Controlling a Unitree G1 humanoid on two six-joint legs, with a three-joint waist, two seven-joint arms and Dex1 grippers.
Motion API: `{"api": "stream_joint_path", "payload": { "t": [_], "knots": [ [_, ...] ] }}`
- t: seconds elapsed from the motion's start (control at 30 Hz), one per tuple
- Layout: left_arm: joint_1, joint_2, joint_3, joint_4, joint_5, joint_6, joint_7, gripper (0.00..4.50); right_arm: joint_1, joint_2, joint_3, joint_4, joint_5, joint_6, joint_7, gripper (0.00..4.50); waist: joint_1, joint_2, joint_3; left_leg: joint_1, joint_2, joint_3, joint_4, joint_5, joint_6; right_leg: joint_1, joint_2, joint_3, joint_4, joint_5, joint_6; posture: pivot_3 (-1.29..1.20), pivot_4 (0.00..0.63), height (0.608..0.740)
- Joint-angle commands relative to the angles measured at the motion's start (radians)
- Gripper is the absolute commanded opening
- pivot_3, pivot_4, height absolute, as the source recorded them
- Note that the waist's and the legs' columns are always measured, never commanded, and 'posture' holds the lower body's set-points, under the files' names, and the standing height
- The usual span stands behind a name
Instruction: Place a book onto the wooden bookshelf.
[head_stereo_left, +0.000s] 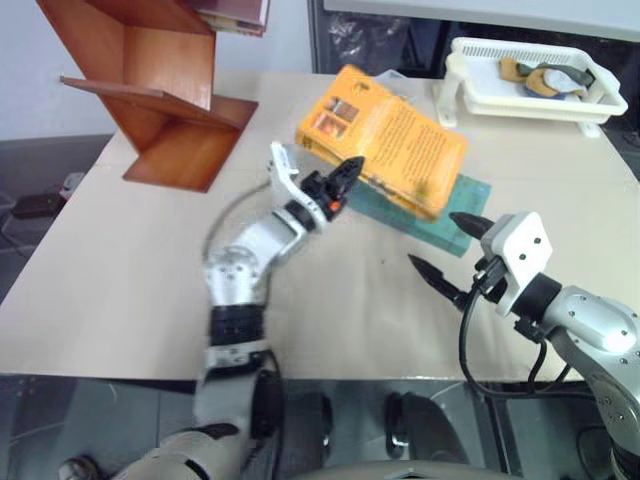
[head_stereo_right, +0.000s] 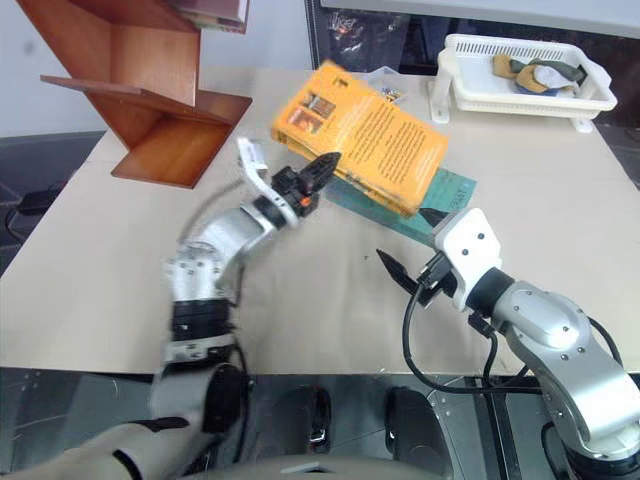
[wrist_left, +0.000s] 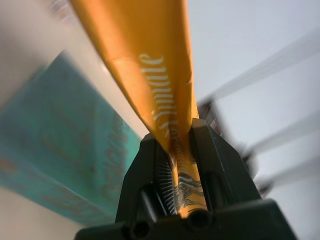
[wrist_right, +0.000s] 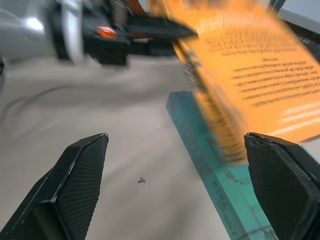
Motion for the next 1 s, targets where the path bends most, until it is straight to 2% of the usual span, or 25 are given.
{"api": "stream_joint_path", "payload": {
  "t": [0.03, 0.13, 0.2, 0.33, 0.43, 0.5, 0.6, 0.73, 0.83, 0.93, 1.0],
  "knots": [
    [-0.053, 0.218, -0.085, -0.165, 0.165, -0.014, -0.333, 0.27, -0.029, 0.014, 0.019, 0.009, -0.015, -0.056, 0.002, 4.50, 0.002, 0.000, 0.000, 0.000, 0.000, 0.000, 0.000, 0.000, 0.000, 0.000, 0.000, 0.000, 0.000, 0.000, 0.000, 0.00, 0.150, 0.740],
    [-0.049, 0.491, -0.189, -0.238, 0.469, -0.245, -0.673, 0.27, -0.044, 0.033, 0.036, 0.037, -0.016, -0.088, 0.013, 4.50, -0.002, 0.002, 0.002, -0.001, 0.000, 0.001, 0.000, 0.001, -0.001, -0.002, 0.000, 0.000, 0.000, -0.002, -0.003, 0.00, 0.150, 0.740],
    [-0.068, 0.622, -0.232, -0.172, 0.715, -0.504, -0.792, 0.27, -0.047, 0.045, 0.040, 0.052, -0.005, -0.113, 0.032, 4.50, 0.004, 0.005, 0.002, -0.001, 0.000, 0.003, -0.001, 0.000, -0.002, -0.002, -0.001, 0.000, 0.000, -0.002, -0.004, 0.00, 0.150, 0.740],
    [-0.157, 0.761, -0.228, 0.057, 0.999, -0.944, -0.957, 0.27, -0.044, 0.046, 0.051, 0.074, -0.003, -0.160, 0.072, 4.50, 0.012, 0.006, 0.003, -0.002, 0.000, 0.007, -0.002, 0.000, -0.002, -0.002, -0.001, -0.001, -0.003, -0.002, -0.005, 0.00, 0.150, 0.740],
    [-0.286, 0.848, -0.220, 0.275, 1.119, -1.210, -1.071, 0.27, -0.063, 0.056, 0.048, 0.096, 0.029, -0.179, 0.104, 4.50, 0.009, 0.004, 0.004, -0.004, 0.001, 0.007, -0.002, 0.000, -0.001, -0.003, -0.001, -0.001, -0.004, -0.002, -0.004, 0.00, 0.150, 0.740],
    [-0.412, 0.915, -0.254, 0.442, 1.211, -1.348, -1.153, 0.27, -0.132, 0.071, 0.037, 0.128, 0.064, -0.183, 0.122, 4.50, 0.008, 0.003, 0.005, -0.005, 0.001, 0.009, -0.002, 0.000, -0.001, -0.003, 0.000, -0.001, -0.005, -0.002, -0.004, 0.00, 0.150, 0.740],
    [-0.602, 0.968, -0.326, 0.695, 1.369, -1.465, -1.201, 0.27, -0.272, 0.097, 0.031, 0.181, 0.125, -0.185, 0.155, 4.50, 0.003, 0.002, 0.007, -0.006, 0.001, 0.012, -0.002, 0.000, 0.000, -0.006, 0.000, 0.001, -0.005, -0.003, -0.001, 0.00, 0.150, 0.740],
    [-0.762, 0.969, -0.395, 0.893, 1.508, -1.530, -1.222, 0.27, -0.364, 0.101, 0.039, 0.217, 0.155, -0.175, 0.175, 4.50, 0.015, 0.002, 0.008, -0.004, 0.001, 0.013, -0.002, -0.002, 0.003, -0.008, 0.000, 0.003, 0.001, -0.002, 0.003, 0.00, 0.150, 0.740],
    [-0.871, 0.985, -0.470, 1.008, 1.663, -1.541, -1.178, 0.27, -0.406, 0.116, 0.050, 0.234, 0.161, -0.180, 0.168, 4.50, 0.016, -0.001, 0.010, -0.008, 0.001, 0.011, 0.000, -0.002, 0.003, -0.009, 0.000, 0.001, 0.002, -0.002, 0.003, 0.00, 0.150, 0.740],
    [-0.933, 0.959, -0.513, 1.107, 1.753, -1.558, -1.101, 0.27, -0.435, 0.136, 0.071, 0.248, 0.145, -0.195, 0.159, 4.50, 0.009, -0.002, 0.009, -0.016, 0.001, 0.012, 0.004, -0.002, 0.003, -0.017, -0.001, 0.002, 0.003, -0.002, 0.003, 0.00, 0.150, 0.740],
    [-0.961, 0.940, -0.563, 1.166, 1.844, -1.563, -0.990, 0.27, -0.468, 0.158, 0.087, 0.261, 0.134, -0.201, 0.148, 4.50, 0.008, -0.002, 0.009, -0.017, 0.001, 0.012, 0.005, -0.002, 0.003, -0.018, -0.001, 0.001, 0.004, -0.002, 0.003, 0.00, 0.150, 0.740]
  ]
}}
